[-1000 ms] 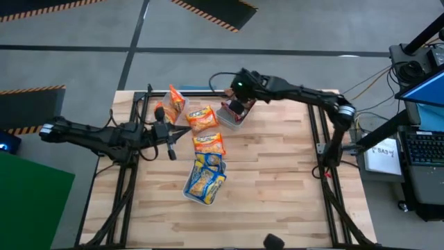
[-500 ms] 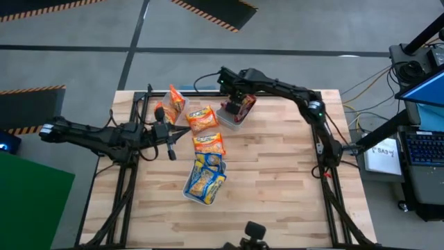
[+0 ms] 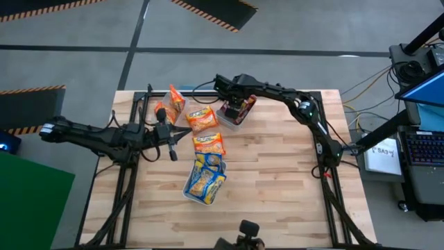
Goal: Sort Maruchan noodles
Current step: Put the red noodle pack into the gray bin, then put the orange noodle pack into the transparent bin
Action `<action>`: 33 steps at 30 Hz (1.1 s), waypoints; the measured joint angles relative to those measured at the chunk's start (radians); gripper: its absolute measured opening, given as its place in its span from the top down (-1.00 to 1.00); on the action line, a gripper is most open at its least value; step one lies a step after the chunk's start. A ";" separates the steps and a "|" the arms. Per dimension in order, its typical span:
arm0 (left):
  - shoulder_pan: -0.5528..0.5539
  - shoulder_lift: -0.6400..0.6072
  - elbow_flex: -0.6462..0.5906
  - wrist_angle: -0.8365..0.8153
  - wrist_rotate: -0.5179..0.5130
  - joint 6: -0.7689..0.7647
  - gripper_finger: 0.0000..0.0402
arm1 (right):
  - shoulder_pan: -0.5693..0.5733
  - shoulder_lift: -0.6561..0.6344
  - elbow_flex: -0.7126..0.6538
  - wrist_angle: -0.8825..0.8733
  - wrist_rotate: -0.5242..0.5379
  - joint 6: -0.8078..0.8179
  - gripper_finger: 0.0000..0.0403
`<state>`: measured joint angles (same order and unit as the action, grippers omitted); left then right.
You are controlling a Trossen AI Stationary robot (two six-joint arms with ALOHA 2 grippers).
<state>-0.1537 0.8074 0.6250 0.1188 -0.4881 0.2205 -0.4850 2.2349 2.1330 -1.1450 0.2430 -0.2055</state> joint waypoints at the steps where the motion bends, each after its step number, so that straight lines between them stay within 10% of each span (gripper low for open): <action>1: 0.000 0.000 0.000 0.000 0.000 0.000 1.00 | 0.000 -0.001 0.000 0.001 0.000 0.005 0.85; 25: 0.000 0.006 0.000 -0.011 -0.014 0.001 1.00 | 0.035 -0.254 -0.027 -0.014 -0.079 0.161 0.13; 33: 0.000 0.009 0.000 -0.017 -0.038 -0.023 1.00 | 0.151 -0.514 -0.357 0.311 -0.161 0.160 0.19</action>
<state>-0.1535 0.8162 0.6254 0.1014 -0.5259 0.1979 -0.3345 1.7209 1.7765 -0.8338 0.0821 -0.0452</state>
